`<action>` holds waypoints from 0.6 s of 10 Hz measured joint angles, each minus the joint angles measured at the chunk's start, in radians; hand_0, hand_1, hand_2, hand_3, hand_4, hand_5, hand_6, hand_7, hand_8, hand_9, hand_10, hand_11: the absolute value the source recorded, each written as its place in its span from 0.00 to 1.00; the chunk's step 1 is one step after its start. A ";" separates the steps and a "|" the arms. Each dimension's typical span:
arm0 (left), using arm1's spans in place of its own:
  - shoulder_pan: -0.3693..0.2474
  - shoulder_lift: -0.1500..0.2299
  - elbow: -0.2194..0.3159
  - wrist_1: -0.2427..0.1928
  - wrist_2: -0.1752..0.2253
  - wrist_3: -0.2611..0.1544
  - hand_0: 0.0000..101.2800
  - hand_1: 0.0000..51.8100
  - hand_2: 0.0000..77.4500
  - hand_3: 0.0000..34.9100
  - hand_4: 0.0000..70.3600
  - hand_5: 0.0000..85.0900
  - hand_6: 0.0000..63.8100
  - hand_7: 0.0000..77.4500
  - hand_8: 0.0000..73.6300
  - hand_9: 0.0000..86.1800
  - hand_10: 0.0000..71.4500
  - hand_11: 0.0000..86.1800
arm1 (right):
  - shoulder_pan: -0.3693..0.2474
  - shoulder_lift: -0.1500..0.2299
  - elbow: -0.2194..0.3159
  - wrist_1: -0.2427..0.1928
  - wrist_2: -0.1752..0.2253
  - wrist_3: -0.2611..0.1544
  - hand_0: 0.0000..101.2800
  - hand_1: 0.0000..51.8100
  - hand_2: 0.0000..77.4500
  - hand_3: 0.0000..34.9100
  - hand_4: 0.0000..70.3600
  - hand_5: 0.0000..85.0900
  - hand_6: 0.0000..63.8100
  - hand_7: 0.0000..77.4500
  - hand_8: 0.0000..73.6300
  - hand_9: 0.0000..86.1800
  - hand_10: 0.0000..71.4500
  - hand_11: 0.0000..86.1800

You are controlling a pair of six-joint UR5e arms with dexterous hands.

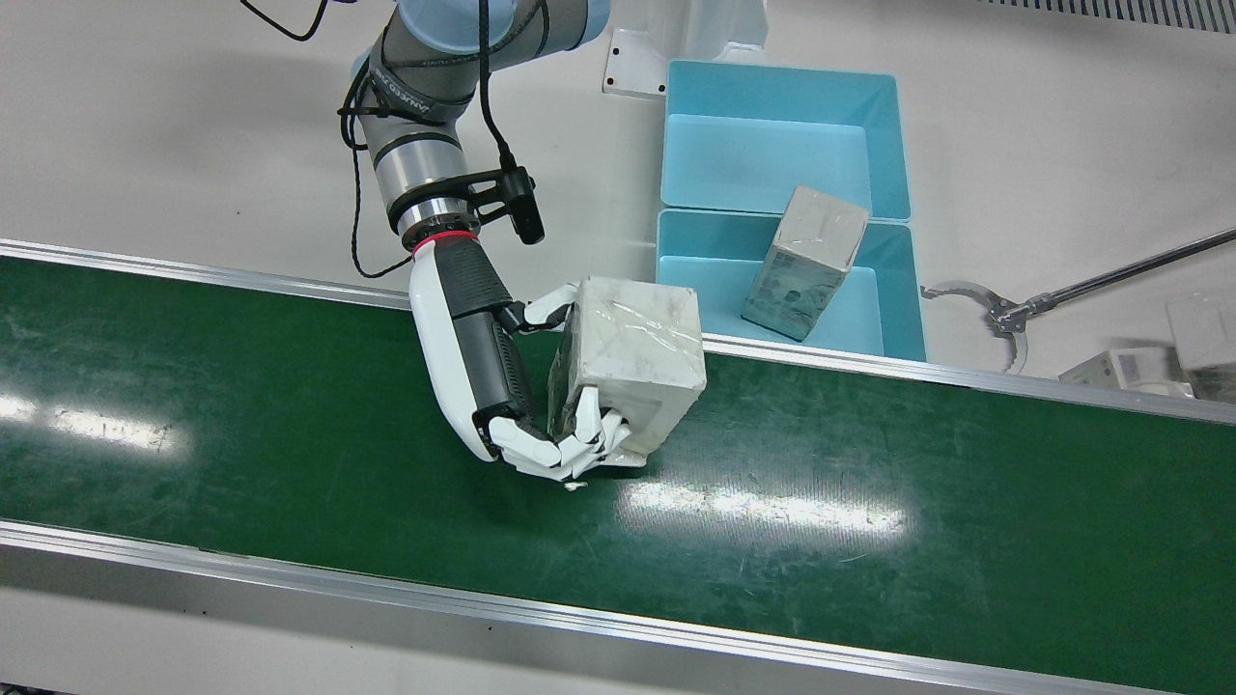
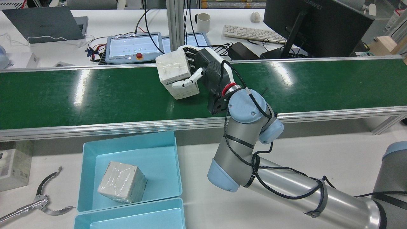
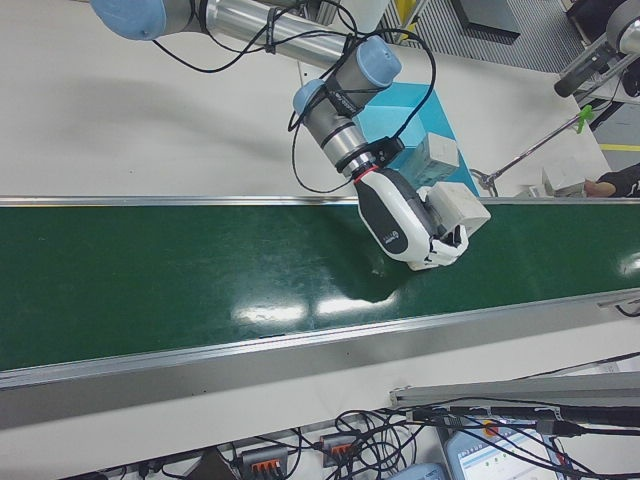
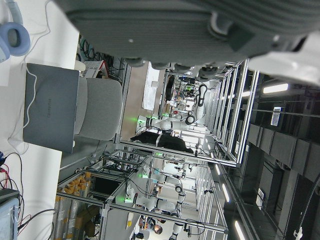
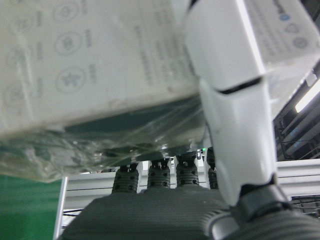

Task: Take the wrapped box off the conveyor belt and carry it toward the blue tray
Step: 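Lift the box off the belt and carry it toward the blue tray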

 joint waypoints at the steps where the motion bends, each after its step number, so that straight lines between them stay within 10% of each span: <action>1: 0.000 0.000 0.000 0.000 0.000 0.000 0.00 0.00 0.01 0.00 0.00 0.01 0.00 0.00 0.00 0.00 0.01 0.00 | 0.000 -0.019 0.073 -0.029 -0.001 -0.003 0.59 0.05 0.18 0.03 0.56 0.75 0.59 0.85 0.64 0.61 0.63 0.46; 3: 0.000 0.000 0.000 0.000 0.000 0.000 0.00 0.00 0.01 0.00 0.00 0.01 0.00 0.00 0.00 0.00 0.01 0.00 | -0.031 -0.041 0.207 -0.075 -0.003 -0.034 0.51 0.02 0.23 0.04 0.60 0.85 0.86 0.91 0.84 0.82 0.73 0.62; 5: 0.000 0.000 0.000 0.000 0.000 0.000 0.00 0.00 0.01 0.00 0.00 0.01 0.00 0.00 0.00 0.00 0.00 0.00 | -0.106 -0.044 0.253 -0.088 0.008 -0.087 0.51 0.02 0.23 0.04 0.60 0.85 0.86 0.91 0.84 0.82 0.73 0.62; 6: 0.000 0.000 0.000 0.000 0.000 0.000 0.00 0.00 0.01 0.00 0.00 0.01 0.00 0.00 0.00 0.00 0.00 0.00 | -0.145 -0.045 0.256 -0.087 0.031 -0.111 0.51 0.01 0.25 0.04 0.77 1.00 0.98 1.00 0.93 0.92 0.95 0.99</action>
